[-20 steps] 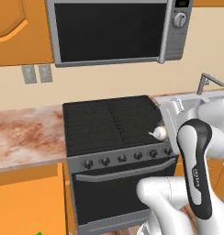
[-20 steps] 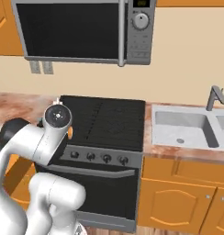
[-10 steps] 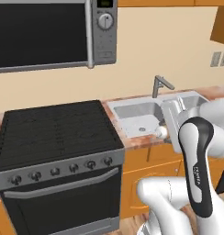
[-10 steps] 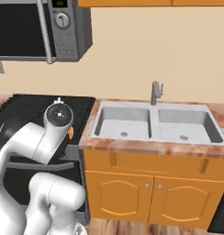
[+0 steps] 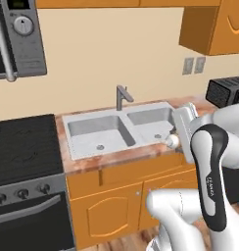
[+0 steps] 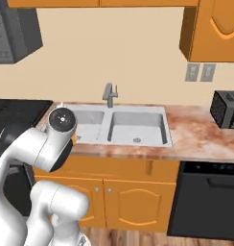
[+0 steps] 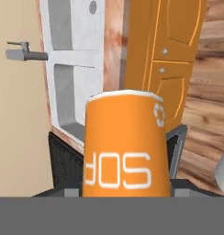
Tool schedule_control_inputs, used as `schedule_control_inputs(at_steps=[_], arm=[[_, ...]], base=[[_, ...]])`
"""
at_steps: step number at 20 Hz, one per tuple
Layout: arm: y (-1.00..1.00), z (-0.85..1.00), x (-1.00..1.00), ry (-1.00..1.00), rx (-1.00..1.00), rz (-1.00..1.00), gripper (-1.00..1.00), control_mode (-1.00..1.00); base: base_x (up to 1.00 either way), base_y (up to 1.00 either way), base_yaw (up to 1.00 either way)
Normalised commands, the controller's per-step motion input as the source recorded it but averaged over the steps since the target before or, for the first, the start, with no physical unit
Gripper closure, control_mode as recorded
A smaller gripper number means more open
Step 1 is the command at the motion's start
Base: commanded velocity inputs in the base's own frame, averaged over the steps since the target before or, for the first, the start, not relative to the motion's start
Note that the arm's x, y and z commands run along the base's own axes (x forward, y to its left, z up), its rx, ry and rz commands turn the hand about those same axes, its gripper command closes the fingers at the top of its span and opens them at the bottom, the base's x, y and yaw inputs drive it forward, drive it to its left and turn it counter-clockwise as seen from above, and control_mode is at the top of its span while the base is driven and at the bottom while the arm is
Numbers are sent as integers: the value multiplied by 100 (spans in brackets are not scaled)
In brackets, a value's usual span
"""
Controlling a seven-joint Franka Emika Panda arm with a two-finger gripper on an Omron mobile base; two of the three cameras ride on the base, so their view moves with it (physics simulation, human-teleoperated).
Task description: Restock the sink supplies by placing the sponge and soap dispenser on the counter and next to the sink. Make sure the soap dispenser is upright.
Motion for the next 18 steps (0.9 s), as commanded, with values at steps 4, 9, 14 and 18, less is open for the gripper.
schedule_control_inputs(at_steps=[4,9,14,18], arm=[[0,0,0,0,0,0,100,100],[0,0,0,0,0,0,100,100],[0,0,0,0,0,0,100,100],[0,0,0,0,0,0,100,100]], base=[[31,-100,0],[33,-100,0],[53,-83,5],[61,-49,9]])
